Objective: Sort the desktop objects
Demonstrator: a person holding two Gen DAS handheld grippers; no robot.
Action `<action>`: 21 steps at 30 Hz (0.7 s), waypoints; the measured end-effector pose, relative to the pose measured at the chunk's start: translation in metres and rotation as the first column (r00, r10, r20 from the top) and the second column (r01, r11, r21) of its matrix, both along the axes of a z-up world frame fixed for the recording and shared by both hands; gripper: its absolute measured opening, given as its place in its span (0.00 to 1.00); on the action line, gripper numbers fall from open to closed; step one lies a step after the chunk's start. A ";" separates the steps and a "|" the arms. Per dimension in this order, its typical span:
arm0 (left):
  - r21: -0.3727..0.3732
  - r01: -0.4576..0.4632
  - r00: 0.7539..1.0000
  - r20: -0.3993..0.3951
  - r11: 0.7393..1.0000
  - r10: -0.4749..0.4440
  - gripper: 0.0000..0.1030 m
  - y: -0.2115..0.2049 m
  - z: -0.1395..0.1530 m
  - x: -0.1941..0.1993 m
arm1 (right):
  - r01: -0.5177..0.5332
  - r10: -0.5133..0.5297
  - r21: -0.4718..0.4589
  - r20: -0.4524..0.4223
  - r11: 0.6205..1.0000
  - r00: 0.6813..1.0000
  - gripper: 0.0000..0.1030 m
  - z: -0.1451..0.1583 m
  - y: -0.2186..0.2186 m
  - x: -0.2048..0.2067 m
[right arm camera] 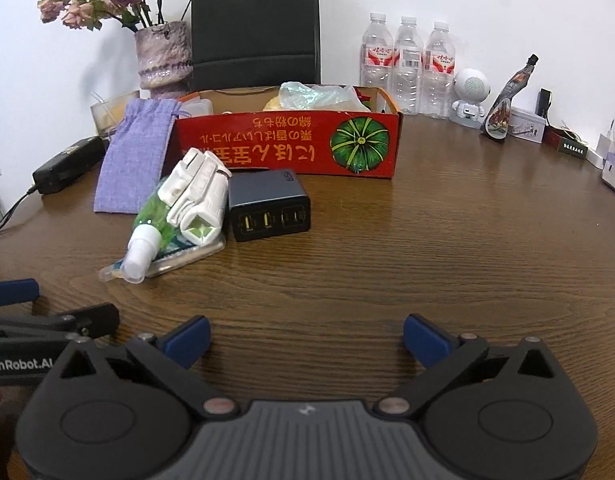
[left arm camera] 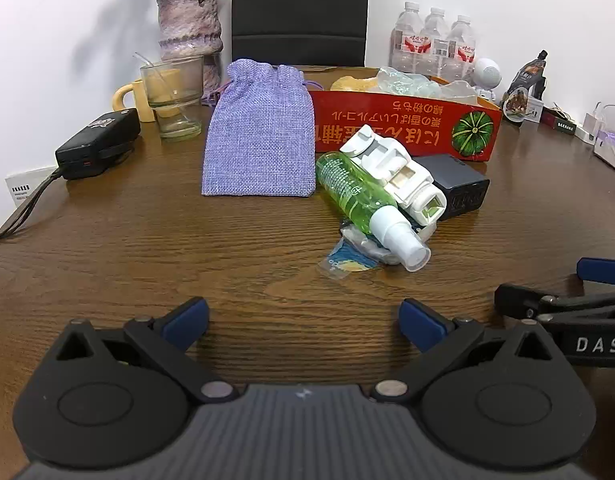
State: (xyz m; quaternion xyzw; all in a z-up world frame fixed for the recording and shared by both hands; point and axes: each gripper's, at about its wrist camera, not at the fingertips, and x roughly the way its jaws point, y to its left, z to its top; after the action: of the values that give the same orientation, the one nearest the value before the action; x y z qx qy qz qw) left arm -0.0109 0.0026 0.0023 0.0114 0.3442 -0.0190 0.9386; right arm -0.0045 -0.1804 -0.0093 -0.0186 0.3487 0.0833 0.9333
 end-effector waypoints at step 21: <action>0.002 0.003 1.000 0.000 1.000 -0.003 1.00 0.001 0.000 0.000 | -0.015 0.015 -0.001 0.001 1.000 1.000 1.00 0.000 0.000 0.002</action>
State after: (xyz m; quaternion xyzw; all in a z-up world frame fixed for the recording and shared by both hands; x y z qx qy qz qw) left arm -0.0105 0.0034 0.0024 0.0126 0.3444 -0.0199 0.9385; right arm -0.0027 -0.1802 -0.0093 -0.0219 0.3482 0.0903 0.9328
